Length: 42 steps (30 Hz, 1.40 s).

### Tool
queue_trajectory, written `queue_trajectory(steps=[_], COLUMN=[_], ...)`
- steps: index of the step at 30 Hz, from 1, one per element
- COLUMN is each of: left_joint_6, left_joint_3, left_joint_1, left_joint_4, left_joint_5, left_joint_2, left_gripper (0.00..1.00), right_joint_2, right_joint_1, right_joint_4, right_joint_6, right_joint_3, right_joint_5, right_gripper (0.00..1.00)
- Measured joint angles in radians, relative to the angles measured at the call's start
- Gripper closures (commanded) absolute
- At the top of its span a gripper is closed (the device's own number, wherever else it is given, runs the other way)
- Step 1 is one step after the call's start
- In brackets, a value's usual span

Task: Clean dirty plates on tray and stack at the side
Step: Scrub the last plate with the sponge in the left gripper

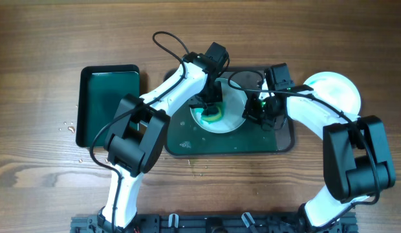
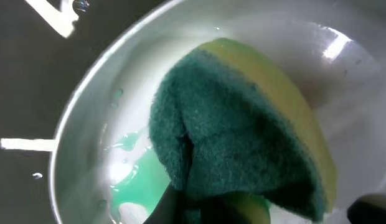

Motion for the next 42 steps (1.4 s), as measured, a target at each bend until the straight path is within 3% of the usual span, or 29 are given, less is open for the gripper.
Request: queue_trajectory(steps=[7,11,14,22,27,33,34,39,42], left_joint_6=[0.218,0.254,0.235,0.126,0.103,0.148,0.173,0.242,0.254], left_joint_3=[-0.005,-0.007,-0.007,-0.003,0.01,0.016,0.015,-0.002,-0.006], left_joint_1=[0.026,0.013,0.008,-0.01,-0.014,0.009,0.025,0.026,0.013], left_joint_4=[0.03,0.104,0.145,0.137,0.012,-0.111,-0.116,-0.026,0.058], left_joint_5=[0.326,0.377,0.288,-0.14,-0.199,-0.029,0.083,0.329,0.391], left_joint_2=[0.001,0.005,0.006,0.005,0.005,0.005,0.005,0.006,0.006], left_gripper=[0.96,0.96,0.96,0.96,0.96,0.96,0.96,0.96,0.96], right_joint_2=[0.0,0.0,0.0,0.001,0.001,0.001,0.001,0.001,0.001], right_joint_1=[-0.008,-0.008,-0.008,-0.003,0.003,0.005,0.005,0.003,0.003], right_joint_4=[-0.006,-0.005,-0.005,0.014,0.018,0.027,0.029,0.044,0.045], right_joint_6=[-0.035,-0.047,-0.053,-0.053,-0.054,-0.057,-0.057,-0.049,-0.04], right_joint_3=[-0.005,-0.007,-0.008,-0.011,-0.013,-0.018,-0.019,-0.027,-0.028], right_joint_5=[-0.024,-0.032,-0.034,-0.036,-0.041,-0.056,-0.06,-0.079,-0.082], right_gripper=[0.96,0.96,0.96,0.96,0.96,0.96,0.95,0.96,0.96])
